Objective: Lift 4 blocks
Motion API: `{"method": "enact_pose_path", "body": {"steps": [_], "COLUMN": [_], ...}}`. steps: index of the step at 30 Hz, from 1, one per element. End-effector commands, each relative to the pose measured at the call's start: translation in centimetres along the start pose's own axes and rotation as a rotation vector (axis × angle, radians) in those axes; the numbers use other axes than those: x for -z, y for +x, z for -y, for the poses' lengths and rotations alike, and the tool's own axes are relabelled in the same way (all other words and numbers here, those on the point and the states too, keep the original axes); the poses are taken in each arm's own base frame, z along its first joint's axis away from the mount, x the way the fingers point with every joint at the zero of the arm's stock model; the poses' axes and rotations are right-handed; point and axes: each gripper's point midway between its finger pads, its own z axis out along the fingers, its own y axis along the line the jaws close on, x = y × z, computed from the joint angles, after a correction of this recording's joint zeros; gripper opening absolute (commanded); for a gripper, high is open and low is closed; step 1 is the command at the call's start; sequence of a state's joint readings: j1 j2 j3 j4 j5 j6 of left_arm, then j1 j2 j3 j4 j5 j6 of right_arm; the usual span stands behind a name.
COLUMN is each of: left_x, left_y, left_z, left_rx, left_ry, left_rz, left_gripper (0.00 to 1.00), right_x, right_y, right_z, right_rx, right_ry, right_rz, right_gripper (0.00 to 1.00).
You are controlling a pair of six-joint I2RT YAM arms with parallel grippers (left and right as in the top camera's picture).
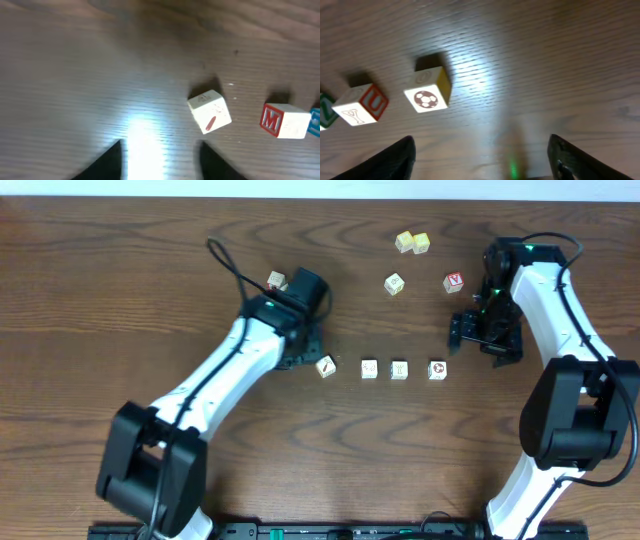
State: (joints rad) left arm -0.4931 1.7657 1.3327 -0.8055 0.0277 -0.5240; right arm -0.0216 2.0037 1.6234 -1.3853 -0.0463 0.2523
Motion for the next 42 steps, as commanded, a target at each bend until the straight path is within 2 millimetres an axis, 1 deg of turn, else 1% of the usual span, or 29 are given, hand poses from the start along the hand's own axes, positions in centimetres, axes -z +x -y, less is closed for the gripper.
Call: {"method": "enact_pose_path", "body": {"steps": [1, 2, 4, 5, 7, 9, 12, 13, 14, 17, 22, 31, 37, 40, 42], "left_x": [0.3, -0.3, -1.3, -1.7, -2.5, -3.2, -3.6, -3.6, -3.6, -3.6, -3.5, -3.4, -3.3, -3.3, -3.3], "left_y": [-0.4, 0.0, 0.3, 0.4, 0.5, 0.6, 0.6, 0.6, 0.6, 0.7, 1.2, 1.7, 2.0, 2.1, 2.2], "left_z": [-0.4, -0.4, -0.6, -0.6, -0.7, -1.0, -1.3, -1.4, -1.4, -1.8, -2.2, -2.7, -2.8, -2.8, -2.9], "left_rx": [0.045, 0.047, 0.047, 0.048, 0.047, 0.05, 0.056, 0.053, 0.048, 0.04, 0.026, 0.025, -0.015, -0.015, -0.015], "left_ry": [0.037, 0.041, 0.026, 0.02, 0.01, 0.001, -0.007, -0.007, -0.007, -0.021, -0.036, -0.057, -0.059, -0.061, -0.064], "left_rz": [-0.024, -0.051, -0.076, -0.085, -0.099, -0.111, -0.122, -0.122, -0.121, -0.127, -0.148, -0.169, -0.181, -0.184, -0.189], "left_gripper": [0.27, 0.21, 0.19, 0.14, 0.13, 0.09, 0.09, 0.09, 0.09, 0.09, 0.09, 0.09, 0.09, 0.09, 0.09], "right_x": [-0.1, -0.3, -0.8, -1.1, -1.7, -2.8, -4.0, -4.5, -4.8, -6.3, -7.6, -7.7, -7.7, -7.7, -7.7], "right_y": [0.0, 0.2, 0.5, 0.6, 0.7, 0.9, 0.9, 0.9, 0.9, 1.0, 1.2, 1.2, 0.8, 0.6, 0.5], "right_z": [0.7, 0.7, 0.8, 0.9, 0.9, 0.6, -0.3, -0.6, -0.9, -3.0, -4.3, -6.3, -8.6, -8.9, -8.6], "right_rx": [-0.005, -0.006, -0.008, -0.013, -0.018, -0.035, -0.027, -0.024, -0.02, 0.008, 0.043, 0.06, 0.113, 0.13, 0.146], "right_ry": [0.013, 0.015, 0.019, 0.02, 0.019, 0.007, -0.034, -0.047, -0.061, -0.136, -0.136, -0.139, -0.18, -0.171, -0.154], "right_rz": [0.0, -0.01, -0.024, -0.028, -0.032, -0.038, -0.036, -0.034, -0.034, -0.024, -0.002, 0.023, 0.067, 0.081, 0.088], "right_gripper": [0.65, 0.52, 0.43, 0.4, 0.35, 0.29, 0.24, 0.2, 0.2, 0.17, 0.2, 0.2, 0.2, 0.2, 0.2]}}
